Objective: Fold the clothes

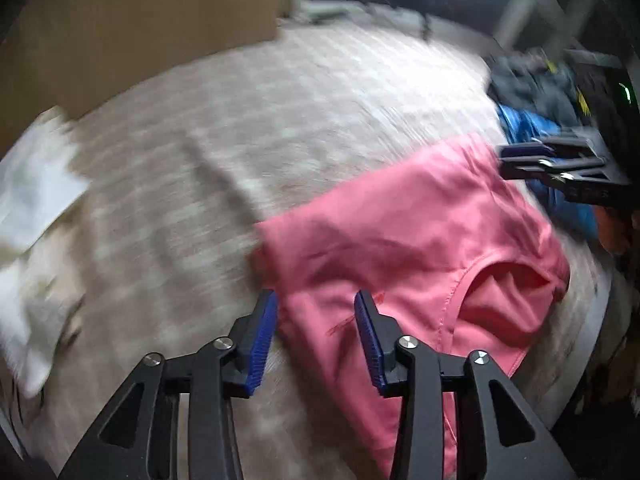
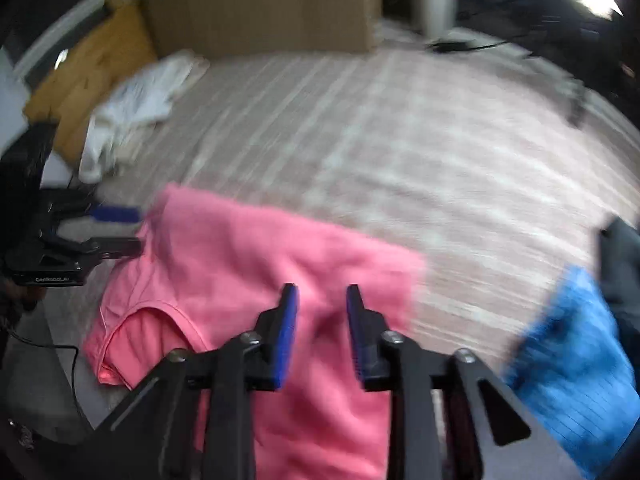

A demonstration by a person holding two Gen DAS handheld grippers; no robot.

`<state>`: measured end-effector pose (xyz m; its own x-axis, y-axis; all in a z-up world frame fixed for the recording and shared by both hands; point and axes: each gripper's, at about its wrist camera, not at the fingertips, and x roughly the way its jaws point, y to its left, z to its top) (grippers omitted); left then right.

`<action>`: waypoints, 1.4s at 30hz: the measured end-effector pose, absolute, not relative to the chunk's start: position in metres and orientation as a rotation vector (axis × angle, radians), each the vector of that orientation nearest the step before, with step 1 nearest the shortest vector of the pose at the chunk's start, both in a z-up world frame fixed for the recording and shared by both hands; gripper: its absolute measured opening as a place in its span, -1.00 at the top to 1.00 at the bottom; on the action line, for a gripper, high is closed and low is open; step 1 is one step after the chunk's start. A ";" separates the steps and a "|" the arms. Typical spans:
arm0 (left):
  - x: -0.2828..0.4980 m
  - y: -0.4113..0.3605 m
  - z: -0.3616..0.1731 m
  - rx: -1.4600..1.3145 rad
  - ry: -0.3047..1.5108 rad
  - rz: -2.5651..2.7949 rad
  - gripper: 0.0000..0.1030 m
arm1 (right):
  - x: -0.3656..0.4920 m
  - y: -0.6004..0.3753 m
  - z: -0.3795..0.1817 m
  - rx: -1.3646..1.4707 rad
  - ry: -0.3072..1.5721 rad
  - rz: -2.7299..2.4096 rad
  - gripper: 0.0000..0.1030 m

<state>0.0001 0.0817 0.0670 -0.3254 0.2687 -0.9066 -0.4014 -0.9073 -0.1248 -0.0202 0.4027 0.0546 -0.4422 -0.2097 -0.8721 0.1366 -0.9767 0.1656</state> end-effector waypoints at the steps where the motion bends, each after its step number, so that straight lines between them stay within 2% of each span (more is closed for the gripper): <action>1: 0.010 0.077 0.067 -1.521 0.105 2.287 -0.05 | -0.014 0.413 0.056 1.537 -0.127 -2.535 -0.06; 2: 0.016 0.073 0.068 -1.535 0.049 2.307 -0.16 | -0.006 0.422 0.056 1.544 -0.154 -2.551 -0.09; 8: 0.039 0.071 0.046 -1.611 -0.149 2.314 -0.17 | 0.016 0.434 0.031 1.579 -0.267 -2.541 -0.09; 11: 0.037 0.077 0.040 -1.635 -0.110 2.331 -0.17 | 0.018 0.428 0.020 1.575 -0.246 -2.527 -0.09; 16: 0.037 0.091 0.035 -1.588 -0.017 2.387 -0.17 | 0.025 0.412 0.017 1.517 -0.087 -2.588 -0.08; 19: 0.042 0.109 0.033 -1.566 0.049 2.403 -0.18 | 0.030 0.398 0.016 1.486 0.049 -2.588 0.02; 20: 0.044 0.117 0.032 -1.558 0.075 2.399 -0.18 | 0.031 0.397 0.016 1.479 0.041 -2.575 0.16; 24: 0.049 0.148 0.030 -1.532 0.155 2.366 -0.19 | 0.029 0.395 0.017 1.467 0.032 -2.531 0.22; 26: 0.048 0.152 0.029 -1.525 0.126 2.373 -0.15 | 0.031 0.401 0.018 1.463 -0.011 -2.507 0.29; 28: 0.047 0.148 0.029 -1.524 0.063 2.386 0.04 | 0.032 0.401 0.019 1.449 -0.039 -2.457 0.49; 30: 0.045 0.142 0.029 -1.532 -0.005 2.383 0.65 | 0.033 0.400 0.018 1.439 -0.067 -2.421 0.61; 31: 0.043 0.136 0.028 -1.540 -0.091 2.358 0.74 | 0.033 0.400 0.018 1.436 -0.093 -2.403 0.74; 36: 0.037 0.113 0.018 -1.548 -0.420 2.306 0.82 | 0.031 0.418 0.011 1.425 -0.416 -2.309 0.79; 39: 0.042 0.121 0.030 -1.499 -0.373 2.343 0.82 | 0.039 0.431 0.017 1.375 -0.584 -2.272 0.80; 42: 0.045 0.132 0.048 -1.449 -0.330 2.356 0.82 | 0.049 0.438 0.036 1.304 -0.642 -2.289 0.81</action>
<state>0.0453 0.1315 0.0480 -0.4134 0.4140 -0.8110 -0.1755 -0.9102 -0.3752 0.0488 0.4380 0.0363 -0.4672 -0.5698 -0.6761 0.1351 -0.8017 0.5823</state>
